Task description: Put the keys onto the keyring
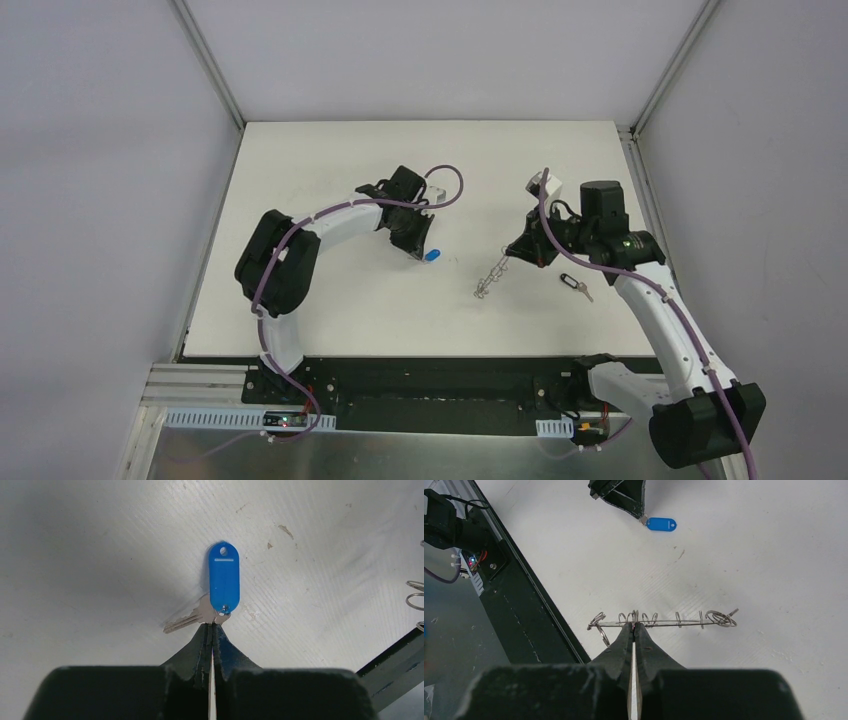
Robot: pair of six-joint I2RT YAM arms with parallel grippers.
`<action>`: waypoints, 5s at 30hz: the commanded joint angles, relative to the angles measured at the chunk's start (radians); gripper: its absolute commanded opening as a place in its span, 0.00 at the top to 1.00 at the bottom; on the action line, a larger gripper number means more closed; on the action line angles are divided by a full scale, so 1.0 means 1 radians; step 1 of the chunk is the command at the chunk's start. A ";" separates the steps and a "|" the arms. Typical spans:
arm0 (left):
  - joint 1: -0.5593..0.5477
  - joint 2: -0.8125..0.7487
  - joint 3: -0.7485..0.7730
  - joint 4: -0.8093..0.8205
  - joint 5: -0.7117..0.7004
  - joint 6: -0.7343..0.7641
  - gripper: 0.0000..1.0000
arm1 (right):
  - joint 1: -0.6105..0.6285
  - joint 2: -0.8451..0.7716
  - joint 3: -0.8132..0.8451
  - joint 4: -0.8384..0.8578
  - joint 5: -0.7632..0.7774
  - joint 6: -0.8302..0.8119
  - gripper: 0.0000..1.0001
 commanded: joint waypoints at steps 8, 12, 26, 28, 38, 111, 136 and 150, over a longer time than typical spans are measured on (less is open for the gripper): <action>-0.050 0.017 0.002 -0.002 -0.066 0.075 1.00 | -0.008 -0.005 0.023 0.034 -0.033 0.000 1.00; -0.078 0.025 -0.012 0.009 -0.097 0.078 1.00 | -0.007 -0.004 0.022 0.035 -0.033 0.001 1.00; -0.123 0.018 -0.024 0.024 -0.124 0.121 0.94 | -0.008 -0.013 0.011 0.033 -0.033 0.000 1.00; -0.123 0.016 -0.022 0.023 -0.116 0.121 0.91 | -0.007 -0.015 0.009 0.034 -0.033 0.000 1.00; -0.121 0.012 -0.016 0.025 -0.049 0.121 0.80 | -0.007 -0.015 0.005 0.037 -0.031 0.002 1.00; -0.104 -0.266 0.410 -0.339 0.407 0.191 1.00 | 0.160 0.157 0.158 0.236 -0.221 0.089 1.00; -0.112 -0.167 0.485 -0.366 0.487 0.138 1.00 | 0.194 0.162 0.154 0.242 -0.191 0.071 1.00; -0.092 -0.136 0.518 -0.393 0.477 0.124 1.00 | 0.197 0.149 0.152 0.221 -0.202 0.049 1.00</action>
